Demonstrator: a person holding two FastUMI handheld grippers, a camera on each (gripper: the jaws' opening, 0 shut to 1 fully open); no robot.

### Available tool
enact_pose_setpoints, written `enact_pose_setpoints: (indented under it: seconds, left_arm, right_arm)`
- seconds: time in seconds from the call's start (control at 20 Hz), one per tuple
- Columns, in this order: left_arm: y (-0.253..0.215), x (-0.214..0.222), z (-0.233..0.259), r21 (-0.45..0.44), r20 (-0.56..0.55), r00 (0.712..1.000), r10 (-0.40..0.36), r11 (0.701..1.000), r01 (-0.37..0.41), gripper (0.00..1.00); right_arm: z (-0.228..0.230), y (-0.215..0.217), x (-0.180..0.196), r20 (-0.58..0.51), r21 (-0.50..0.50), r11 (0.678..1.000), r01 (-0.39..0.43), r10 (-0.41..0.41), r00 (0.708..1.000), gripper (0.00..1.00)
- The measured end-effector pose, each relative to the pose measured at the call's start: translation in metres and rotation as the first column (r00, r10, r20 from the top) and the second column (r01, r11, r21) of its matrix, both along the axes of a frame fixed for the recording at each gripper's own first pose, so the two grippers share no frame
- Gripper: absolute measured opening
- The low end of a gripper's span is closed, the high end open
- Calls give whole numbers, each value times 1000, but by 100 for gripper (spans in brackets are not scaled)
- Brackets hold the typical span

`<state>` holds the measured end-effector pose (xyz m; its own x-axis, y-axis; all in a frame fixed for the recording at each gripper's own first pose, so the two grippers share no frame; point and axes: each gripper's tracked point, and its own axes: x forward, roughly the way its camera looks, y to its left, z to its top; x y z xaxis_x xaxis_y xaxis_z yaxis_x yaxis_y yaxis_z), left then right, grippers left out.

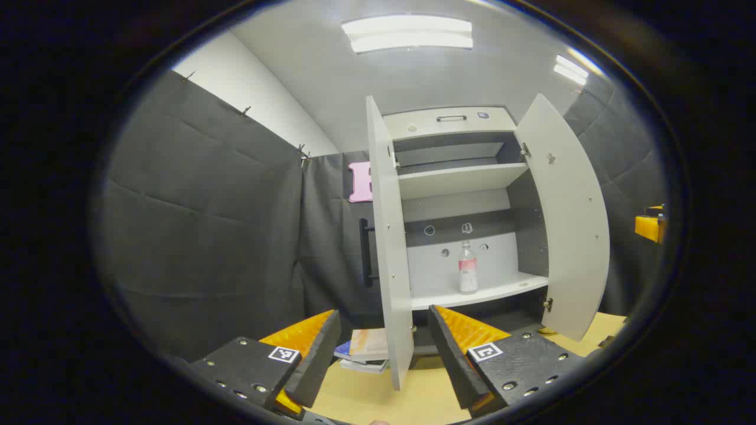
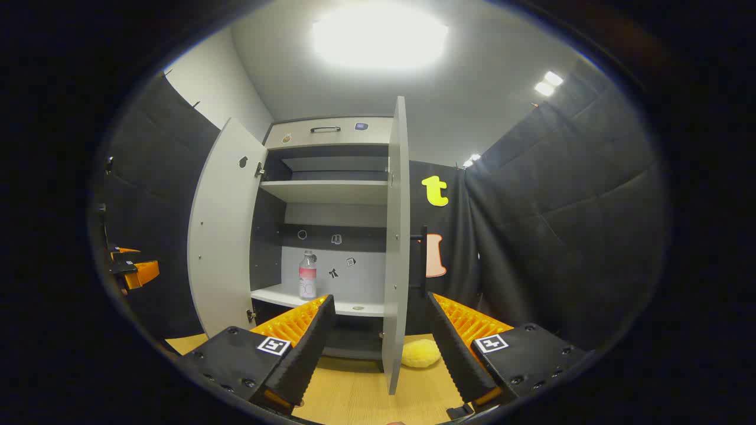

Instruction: Grasp the bottle in the cabinet with the left hand and place it on the coaster, then close the right door with the right hand and the left door with the left hand.

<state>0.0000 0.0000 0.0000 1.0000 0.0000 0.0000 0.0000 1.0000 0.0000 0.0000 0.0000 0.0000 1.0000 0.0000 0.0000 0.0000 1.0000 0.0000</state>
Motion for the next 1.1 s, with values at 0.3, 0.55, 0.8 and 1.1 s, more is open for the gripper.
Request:
enact_pose_setpoints:
  seconds: [0.3, 0.55, 0.8, 1.1]
  left_arm:
    - [1, 2, -4, 9, -13, 1000, 7, 1000, -7, 87]
    - [0, 2, -4, 12, -17, 1000, 1, 1000, -1, 87]
    - [-4, 3, -1, 19, -13, 1000, -10, 1000, 10, 94]
    - [-38, 14, 12, -13, -19, 998, -55, 998, 54, 94]
  right_arm:
    - [-5, 1, 6, -13, 4, 1000, -1, 1, 1000, 97]
    - [-6, 2, 10, -10, 5, 1000, -4, 5, 1000, 97]
    - [-11, -1, 11, -22, 5, 1000, -7, 7, 1000, 97]
    - [-23, -20, 13, -34, -2, 1000, -13, 13, 999, 97]
